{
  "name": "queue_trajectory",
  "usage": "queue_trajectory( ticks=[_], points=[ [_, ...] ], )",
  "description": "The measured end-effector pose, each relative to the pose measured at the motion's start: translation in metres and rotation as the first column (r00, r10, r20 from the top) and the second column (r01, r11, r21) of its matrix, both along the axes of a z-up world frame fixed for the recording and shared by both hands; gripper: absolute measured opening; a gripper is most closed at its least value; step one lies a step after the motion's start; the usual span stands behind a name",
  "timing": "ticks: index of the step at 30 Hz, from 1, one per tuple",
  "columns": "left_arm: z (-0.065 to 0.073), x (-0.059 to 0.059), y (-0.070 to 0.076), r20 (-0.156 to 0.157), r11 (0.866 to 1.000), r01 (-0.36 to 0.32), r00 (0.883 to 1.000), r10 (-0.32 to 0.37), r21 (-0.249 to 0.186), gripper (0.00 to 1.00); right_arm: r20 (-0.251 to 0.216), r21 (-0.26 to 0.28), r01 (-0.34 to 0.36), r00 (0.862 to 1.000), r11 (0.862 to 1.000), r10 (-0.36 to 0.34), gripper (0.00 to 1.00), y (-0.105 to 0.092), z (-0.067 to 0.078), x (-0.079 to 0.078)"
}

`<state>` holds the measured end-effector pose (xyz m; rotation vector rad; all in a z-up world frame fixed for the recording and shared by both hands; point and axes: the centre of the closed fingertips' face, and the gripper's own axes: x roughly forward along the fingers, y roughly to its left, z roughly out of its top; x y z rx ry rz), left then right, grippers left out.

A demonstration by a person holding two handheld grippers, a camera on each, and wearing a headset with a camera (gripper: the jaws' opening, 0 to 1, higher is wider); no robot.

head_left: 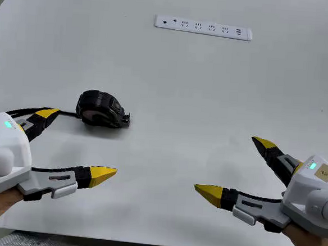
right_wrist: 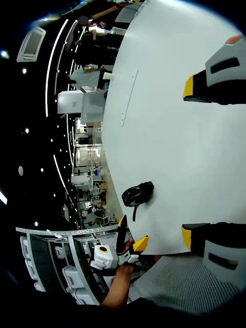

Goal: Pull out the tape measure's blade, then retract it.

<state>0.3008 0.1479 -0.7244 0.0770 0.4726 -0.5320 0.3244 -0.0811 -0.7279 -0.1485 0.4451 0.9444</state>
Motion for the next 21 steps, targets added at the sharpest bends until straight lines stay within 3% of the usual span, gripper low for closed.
queue_trajectory(
  ticks=[21],
  points=[
    [-0.0002,0.0004,0.0018,0.001,1.000,0.003,1.000,-0.003,0.006,0.99,0.010,-0.001,-0.010,1.000,1.000,0.010,0.99,0.0008,0.0025,0.0014]
  ],
)
